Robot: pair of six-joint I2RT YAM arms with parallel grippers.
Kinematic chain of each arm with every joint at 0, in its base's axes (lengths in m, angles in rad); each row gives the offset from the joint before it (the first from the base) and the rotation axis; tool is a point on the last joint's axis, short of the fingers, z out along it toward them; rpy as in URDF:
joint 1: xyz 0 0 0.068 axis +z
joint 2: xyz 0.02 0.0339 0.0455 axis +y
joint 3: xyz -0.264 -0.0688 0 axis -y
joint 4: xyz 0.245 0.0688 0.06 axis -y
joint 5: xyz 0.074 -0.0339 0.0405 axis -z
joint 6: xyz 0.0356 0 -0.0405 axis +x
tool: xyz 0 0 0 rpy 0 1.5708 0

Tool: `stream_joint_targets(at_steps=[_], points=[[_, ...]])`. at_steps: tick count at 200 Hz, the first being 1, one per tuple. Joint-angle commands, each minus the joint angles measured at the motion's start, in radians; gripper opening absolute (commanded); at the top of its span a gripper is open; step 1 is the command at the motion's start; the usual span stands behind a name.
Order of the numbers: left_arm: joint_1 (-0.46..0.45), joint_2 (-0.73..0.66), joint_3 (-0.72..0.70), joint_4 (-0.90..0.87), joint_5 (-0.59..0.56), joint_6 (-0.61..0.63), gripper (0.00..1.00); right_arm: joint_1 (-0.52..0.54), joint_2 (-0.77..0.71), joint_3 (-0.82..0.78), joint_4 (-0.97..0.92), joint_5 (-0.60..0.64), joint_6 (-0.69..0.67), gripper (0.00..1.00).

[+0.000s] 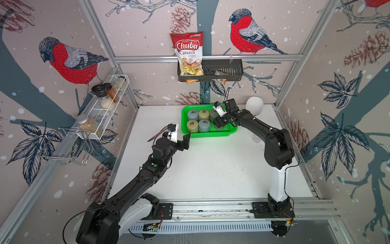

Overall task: Take the tea canister out of the basket
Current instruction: Pick up the tea canister from the basket, then place the tea canister at the center of the board.

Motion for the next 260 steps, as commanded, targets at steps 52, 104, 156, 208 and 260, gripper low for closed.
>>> stream_joint_targets(at_steps=[52,104,156,208,260], points=[[-0.007,-0.153,0.007,-0.018,-0.010,-0.059,0.97,0.139,-0.213,-0.002,0.143,0.092,0.006,0.00],[-0.005,-0.249,0.015,-0.076,-0.078,-0.093,0.97,0.284,-0.267,-0.029,0.105,-0.016,0.030,0.00],[-0.004,-0.351,-0.028,-0.129,-0.183,-0.105,0.97,0.417,-0.236,-0.152,0.189,-0.032,0.088,0.00],[-0.002,-0.347,-0.020,-0.158,-0.223,-0.097,0.97,0.453,-0.090,-0.156,0.216,-0.019,0.132,0.00],[-0.002,-0.321,-0.021,-0.155,-0.217,-0.088,0.97,0.468,0.016,-0.160,0.263,0.018,0.174,0.00]])
